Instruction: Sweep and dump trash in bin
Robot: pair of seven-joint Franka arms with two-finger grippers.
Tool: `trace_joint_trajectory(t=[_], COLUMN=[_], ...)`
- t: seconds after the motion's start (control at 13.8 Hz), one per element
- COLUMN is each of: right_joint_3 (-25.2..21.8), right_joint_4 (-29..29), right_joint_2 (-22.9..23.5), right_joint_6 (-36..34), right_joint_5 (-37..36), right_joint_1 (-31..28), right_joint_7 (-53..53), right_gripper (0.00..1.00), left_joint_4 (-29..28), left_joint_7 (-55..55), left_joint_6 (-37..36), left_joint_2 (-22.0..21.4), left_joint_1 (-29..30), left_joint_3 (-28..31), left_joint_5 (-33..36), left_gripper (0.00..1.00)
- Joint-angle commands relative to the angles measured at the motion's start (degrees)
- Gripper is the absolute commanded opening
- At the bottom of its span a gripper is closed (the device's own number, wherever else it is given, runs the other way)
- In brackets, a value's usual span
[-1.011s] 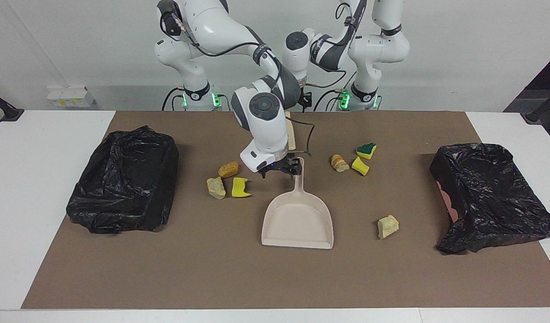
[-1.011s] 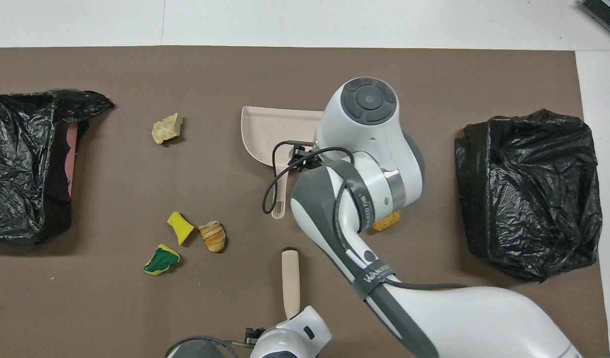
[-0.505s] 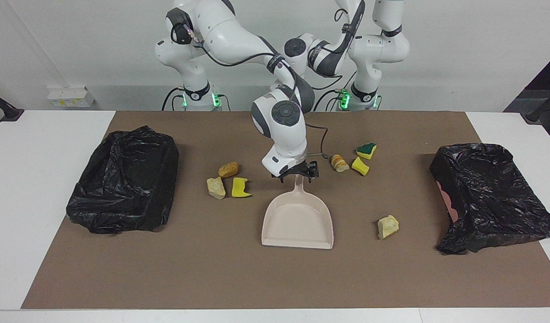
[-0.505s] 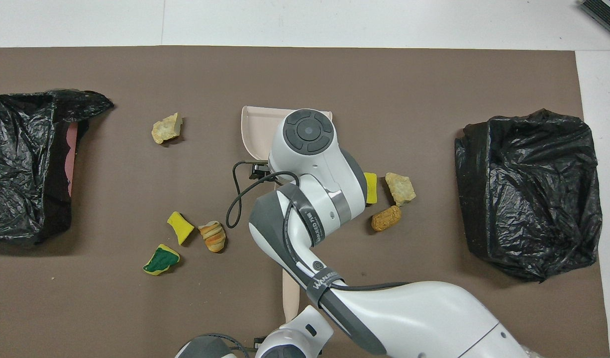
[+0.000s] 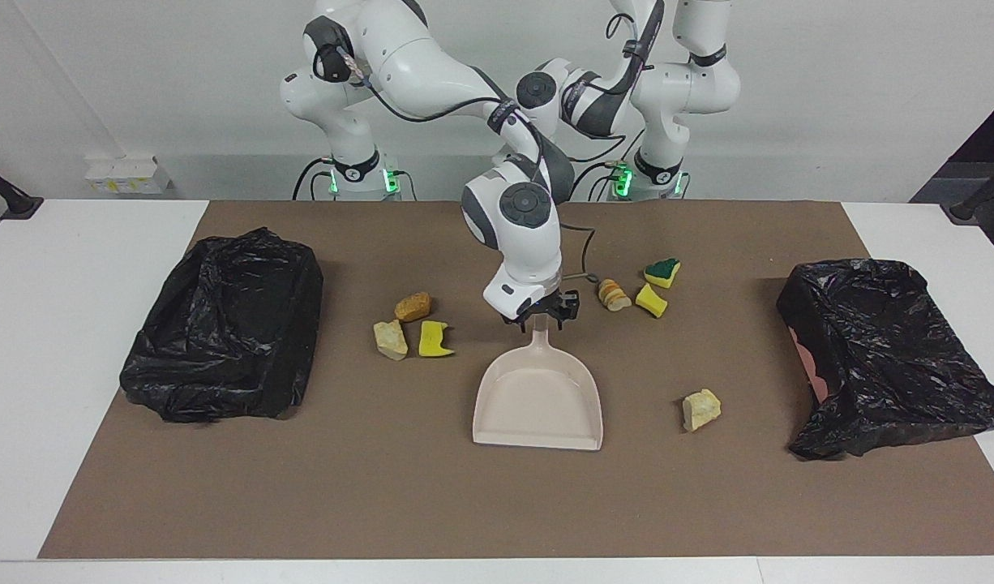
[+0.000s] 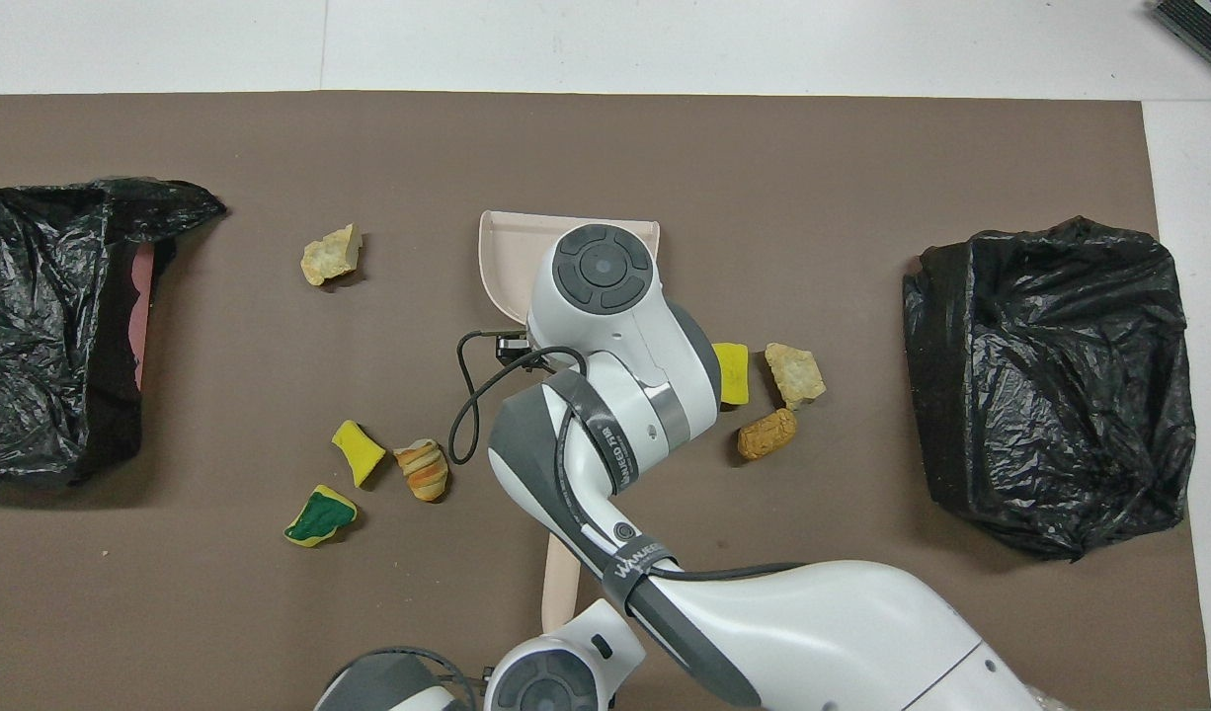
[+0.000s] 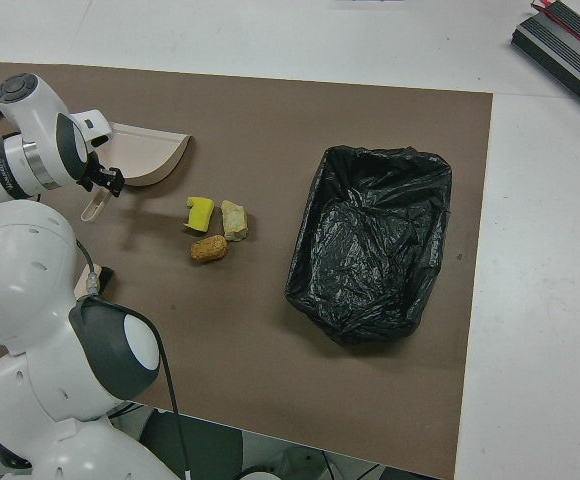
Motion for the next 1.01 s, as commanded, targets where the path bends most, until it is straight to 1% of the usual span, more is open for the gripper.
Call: trace_joint_trajectory(t=[0.0,0.07,0.14,0.22,0.29,0.43,0.51,0.58,0.65,0.72,0.79,0.87,0.94], right_joint_3=[0.33,0.33,0.33,0.33,0.42,0.33,0.33,0.33,-0.02,0.07,-0.02,-0.02,-0.11], right_joint_4=[0.07,0.24,0.16,0.16,0.07,-0.28,-1.42,-4.21,-7.72,-12.63,-16.33,-18.63,-19.87], right_joint_2=[0.11,0.02,-0.33,-0.86,-1.91,-4.01,-5.68,-8.48,-11.55,-15.15,-17.71,-19.04,-19.58], right_joint_6=[-0.69,-1.4,-1.23,-1.31,-1.75,-4.55,-5.52,-5.71,-5.88,-5.97,-5.97,-5.89,-5.88], right_joint_5=[-0.01,-0.01,-0.01,0.08,0.52,0.7,0.09,0.08,0.17,0.17,0.08,0.08,0.08], right_joint_1=[-0.52,-0.61,-0.26,-0.61,-1.05,-1.05,-1.14,-1.4,-1.84,-2.97,-3.33,-3.51,-3.51], right_joint_7=[-1.88,-2.32,-2.15,-3.1,-4.76,-9.59,-13.27,-22.18,-30.8,-38.37,-44.71,-50.95,-56.84], right_gripper=[0.0,0.0,0.0,0.0,0.0,0.0,0.0,0.0,0.0,0.0,0.0,0.0,0.0], left_joint_4=[1.1,1.19,1.45,2.15,3.2,6.54,9.42,13.28,17.15,21.02,24.88,28.58,32.09], left_joint_7=[10.0,14.56,18.53,21.61,25.12,32.24,35.23,37.96,40.69,42.98,44.22,45.53,47.55], left_joint_6=[-8.21,-9.71,-10.07,-9.29,-8.59,-5.08,-3.58,-3.39,-3.39,-3.39,-3.57,-3.31,-2.87], left_joint_2=[-6.49,-7.9,-8.17,-7.57,-5.65,0.05,3.04,6.38,9.54,13.32,17.27,21.31,24.75], left_joint_1=[0.67,0.67,0.58,0.67,0.93,0.85,0.76,0.41,0.32,0.41,0.32,0.32,0.41], left_joint_3=[6.81,10.67,14.36,16.83,19.29,27.54,31.49,35.71,37.84,39.17,40.66,41.46,42.86], left_joint_5=[3.44,5.03,7.56,12.38,18.25,22.95,24.89,27.25,28.32,29.72,32.26,34.2,34.48], left_gripper=[0.0,0.0,0.0,0.0,0.0,0.0,0.0,0.0,0.0,0.0,0.0,0.0,0.0])
